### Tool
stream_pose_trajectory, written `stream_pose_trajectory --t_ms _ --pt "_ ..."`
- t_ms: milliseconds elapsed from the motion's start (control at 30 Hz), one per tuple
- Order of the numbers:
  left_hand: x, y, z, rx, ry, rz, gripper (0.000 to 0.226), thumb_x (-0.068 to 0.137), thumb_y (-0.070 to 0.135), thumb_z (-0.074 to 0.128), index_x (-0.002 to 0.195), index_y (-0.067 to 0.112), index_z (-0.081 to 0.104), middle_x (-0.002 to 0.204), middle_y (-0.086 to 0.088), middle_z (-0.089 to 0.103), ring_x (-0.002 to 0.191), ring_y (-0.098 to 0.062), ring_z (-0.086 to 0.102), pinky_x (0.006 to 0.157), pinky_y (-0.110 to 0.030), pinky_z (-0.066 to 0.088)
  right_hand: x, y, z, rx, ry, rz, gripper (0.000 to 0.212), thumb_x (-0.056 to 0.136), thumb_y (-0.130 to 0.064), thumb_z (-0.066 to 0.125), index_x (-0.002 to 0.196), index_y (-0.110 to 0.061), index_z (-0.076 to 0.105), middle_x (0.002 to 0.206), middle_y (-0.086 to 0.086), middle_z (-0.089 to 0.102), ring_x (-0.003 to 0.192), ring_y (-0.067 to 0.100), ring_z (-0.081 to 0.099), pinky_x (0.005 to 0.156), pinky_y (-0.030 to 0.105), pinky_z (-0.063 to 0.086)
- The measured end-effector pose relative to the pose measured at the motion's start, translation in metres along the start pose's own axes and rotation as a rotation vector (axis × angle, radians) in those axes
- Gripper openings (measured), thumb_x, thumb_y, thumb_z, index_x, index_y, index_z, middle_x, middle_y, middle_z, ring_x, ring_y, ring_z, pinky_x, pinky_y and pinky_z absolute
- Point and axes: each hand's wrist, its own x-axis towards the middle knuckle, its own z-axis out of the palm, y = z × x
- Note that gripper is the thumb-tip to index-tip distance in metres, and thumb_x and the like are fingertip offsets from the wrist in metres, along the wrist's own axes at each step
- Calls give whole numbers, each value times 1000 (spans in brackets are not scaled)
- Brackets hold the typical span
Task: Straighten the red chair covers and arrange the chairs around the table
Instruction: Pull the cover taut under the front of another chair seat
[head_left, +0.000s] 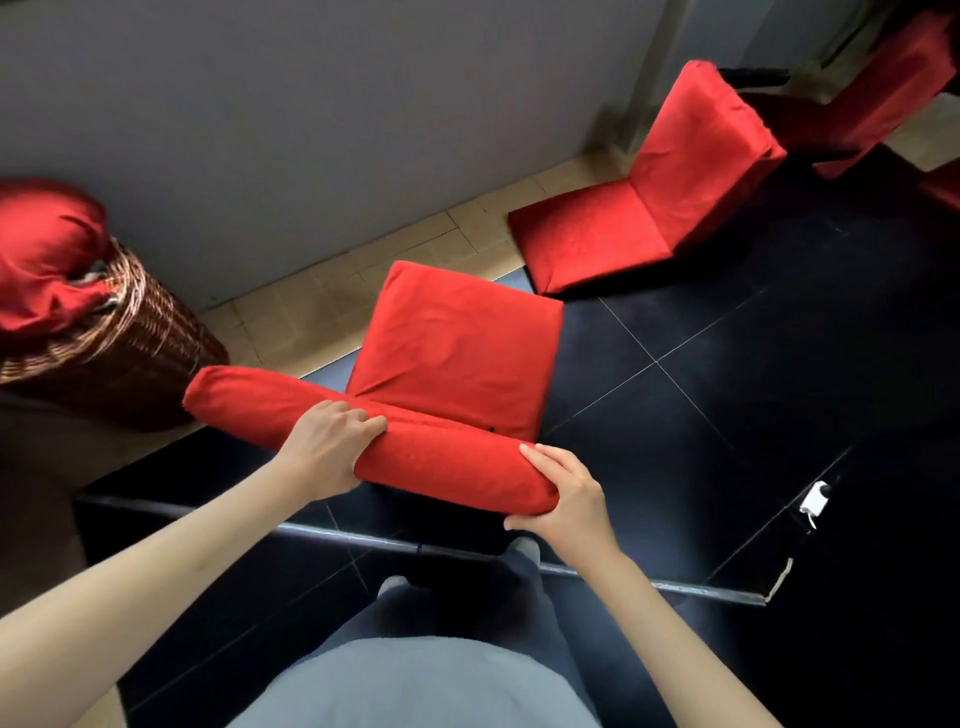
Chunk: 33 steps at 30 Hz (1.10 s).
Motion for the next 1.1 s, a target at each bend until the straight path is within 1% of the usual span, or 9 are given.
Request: stream_pose_trajectory --t_ms 100,200,333,467,633,900,967,1033,1100 --pt "-26 -19 2 4 -7 -48 44 49 24 83 89 14 67 71 -3 64 64 -28 60 64 -35 48 5 -19 20 -16 -45 -4 90 48 -22 93 131 -28 59 135 -6 52 126 14 47 110 36 36" --pt "-48 -34 6 -19 56 -66 52 28 17 87 76 10 67 57 -3 59 49 -29 57 50 -35 50 9 -35 37 -28 -70 -14 91 48 -22 93 132 -28 59 136 -6 52 126 14 47 110 35 35" --pt "-68 -50 16 -58 69 -113 53 29 14 87 78 8 69 60 -5 60 51 -31 57 52 -39 52 12 -53 53 -55 -105 -36 93 48 -24 94 133 -28 57 138 -5 51 128 15 45 111 33 34" --pt "-75 -58 23 -94 95 -140 54 34 14 87 84 7 69 65 -8 63 58 -33 59 57 -43 53 13 -60 60 -75 -92 -31 93 48 -24 93 133 -28 57 138 -4 51 128 15 46 111 32 33" --pt "-75 -60 32 -141 118 -154 51 43 17 84 92 9 68 76 -8 66 70 -34 60 67 -41 51 11 -62 61 -92 -59 -14 92 48 -22 94 132 -29 58 137 -3 52 126 16 48 111 33 34" --pt "-76 -61 40 -160 187 -159 67 42 27 89 103 12 68 91 -9 66 79 -34 59 71 -42 48 9 -63 63 -121 -39 11 94 50 -26 93 135 -30 55 138 -4 49 126 15 48 110 32 35" --pt "-75 -62 39 -186 157 -157 77 45 34 88 116 15 64 104 -7 65 92 -33 58 80 -43 45 9 -63 63 -130 -43 23 95 50 -27 93 136 -30 54 139 -5 49 126 15 47 110 32 35" --pt "-74 -65 38 -236 94 -148 86 54 48 82 131 26 52 122 1 57 112 -27 51 93 -41 35 9 -62 62 -133 -51 37 96 50 -29 93 137 -31 52 140 -6 48 126 14 47 109 32 36" --pt "-73 -66 35 -325 47 -140 88 59 57 76 137 36 41 130 7 49 123 -21 41 100 -38 28 10 -60 61 -131 -68 54 99 49 -31 93 139 -31 50 141 -7 47 127 13 46 109 32 36"
